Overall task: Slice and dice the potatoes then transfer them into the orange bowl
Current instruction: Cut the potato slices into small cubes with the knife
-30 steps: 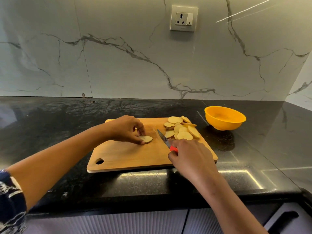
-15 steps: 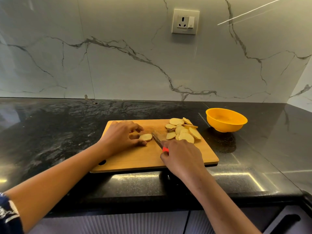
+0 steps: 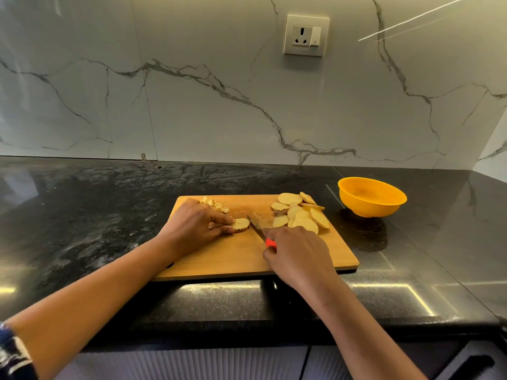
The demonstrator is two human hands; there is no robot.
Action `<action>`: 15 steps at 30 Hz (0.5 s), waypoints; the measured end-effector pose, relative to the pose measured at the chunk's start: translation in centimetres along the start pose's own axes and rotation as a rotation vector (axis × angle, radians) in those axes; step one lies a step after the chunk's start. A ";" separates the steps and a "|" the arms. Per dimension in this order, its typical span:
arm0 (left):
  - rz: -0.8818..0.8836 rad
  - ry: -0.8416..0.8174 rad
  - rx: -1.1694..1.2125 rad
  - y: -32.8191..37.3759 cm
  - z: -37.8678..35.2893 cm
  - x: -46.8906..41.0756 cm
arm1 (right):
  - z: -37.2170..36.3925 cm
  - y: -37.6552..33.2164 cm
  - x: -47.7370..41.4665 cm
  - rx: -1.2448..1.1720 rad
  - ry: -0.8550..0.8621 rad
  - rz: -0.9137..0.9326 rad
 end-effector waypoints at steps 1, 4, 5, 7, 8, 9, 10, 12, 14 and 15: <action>-0.006 0.000 -0.002 0.1 0.0 0.0 | 0.0 0.0 0.0 -0.003 0.005 0.000; -0.015 0.006 -0.003 0.2 0.0 0.0 | 0.0 0.2 0.0 -0.014 0.004 0.004; -0.013 0.006 -0.009 0.2 0.0 0.0 | -0.1 0.2 0.0 -0.016 -0.003 0.009; -0.015 0.006 -0.024 0.3 0.0 0.1 | -0.1 0.3 0.0 -0.025 0.001 0.006; -0.028 0.002 -0.030 0.4 0.0 0.1 | 0.1 0.5 -0.1 -0.031 0.010 -0.004; -0.053 -0.011 -0.032 0.6 -0.1 0.2 | 0.2 0.7 -0.1 -0.037 0.020 -0.011; -0.090 -0.033 -0.027 0.9 -0.3 0.4 | 0.4 0.8 0.0 -0.040 0.026 -0.012; -0.170 -0.108 -0.007 1.5 -0.7 0.6 | 0.5 0.6 0.1 -0.047 0.025 0.006; -0.206 -0.185 0.002 1.7 -1.1 0.8 | 0.5 0.3 0.4 -0.042 0.021 0.035; -0.211 -0.212 0.003 1.6 -1.3 0.8 | 0.4 0.1 0.4 -0.034 0.016 0.048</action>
Point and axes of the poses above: each hand's wrist, its own x-axis away from the middle knuckle, its own z-axis out of the back of the hand, y = z × x, the point moved 10 cm from there along -x, towards the middle knuckle, and after that the axes turned 3 degrees about -z, right-handed, at the moved point
